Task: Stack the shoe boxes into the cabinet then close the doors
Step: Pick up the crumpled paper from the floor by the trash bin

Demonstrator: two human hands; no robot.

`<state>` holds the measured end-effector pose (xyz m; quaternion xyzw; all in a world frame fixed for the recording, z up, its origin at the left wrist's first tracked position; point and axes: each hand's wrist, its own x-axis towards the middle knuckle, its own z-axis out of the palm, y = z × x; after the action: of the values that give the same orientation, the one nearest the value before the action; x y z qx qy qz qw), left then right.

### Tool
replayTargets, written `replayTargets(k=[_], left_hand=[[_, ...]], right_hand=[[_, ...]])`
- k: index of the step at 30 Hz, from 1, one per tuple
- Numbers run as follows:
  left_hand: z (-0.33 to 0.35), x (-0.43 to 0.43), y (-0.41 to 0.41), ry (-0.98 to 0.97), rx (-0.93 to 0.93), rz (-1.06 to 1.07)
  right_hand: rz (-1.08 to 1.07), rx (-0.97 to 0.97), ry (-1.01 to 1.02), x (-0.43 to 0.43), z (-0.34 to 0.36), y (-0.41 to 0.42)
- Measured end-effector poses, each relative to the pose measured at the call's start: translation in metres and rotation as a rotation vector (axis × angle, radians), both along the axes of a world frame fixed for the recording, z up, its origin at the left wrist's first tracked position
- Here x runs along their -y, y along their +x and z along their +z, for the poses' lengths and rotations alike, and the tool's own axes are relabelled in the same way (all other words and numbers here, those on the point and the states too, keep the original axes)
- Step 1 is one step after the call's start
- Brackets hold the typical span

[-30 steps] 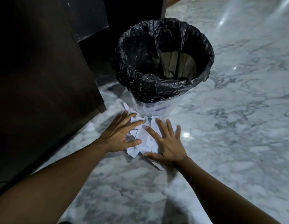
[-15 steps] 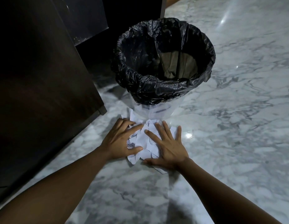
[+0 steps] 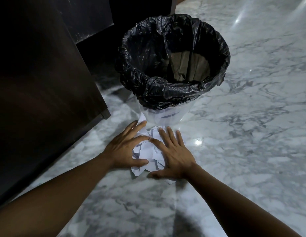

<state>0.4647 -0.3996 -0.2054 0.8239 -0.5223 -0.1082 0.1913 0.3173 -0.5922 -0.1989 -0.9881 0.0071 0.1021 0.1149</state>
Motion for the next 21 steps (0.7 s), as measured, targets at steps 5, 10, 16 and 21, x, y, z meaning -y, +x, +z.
replayTargets(k=[5,10,16,21], left_hand=[[-0.004,0.0,0.0,0.017,0.021,0.005],[-0.009,0.0,-0.002,-0.107,0.073,-0.008],[-0.008,-0.002,-0.002,-0.093,0.01,0.015],[-0.012,0.004,0.0,-0.11,-0.021,0.002]], right_hand=[[-0.005,0.067,0.06,0.0,0.0,-0.002],[0.021,0.1,0.044,0.0,-0.003,-0.003],[0.047,0.127,0.037,0.0,-0.004,-0.004],[0.061,0.103,0.009,0.002,-0.007,-0.002]])
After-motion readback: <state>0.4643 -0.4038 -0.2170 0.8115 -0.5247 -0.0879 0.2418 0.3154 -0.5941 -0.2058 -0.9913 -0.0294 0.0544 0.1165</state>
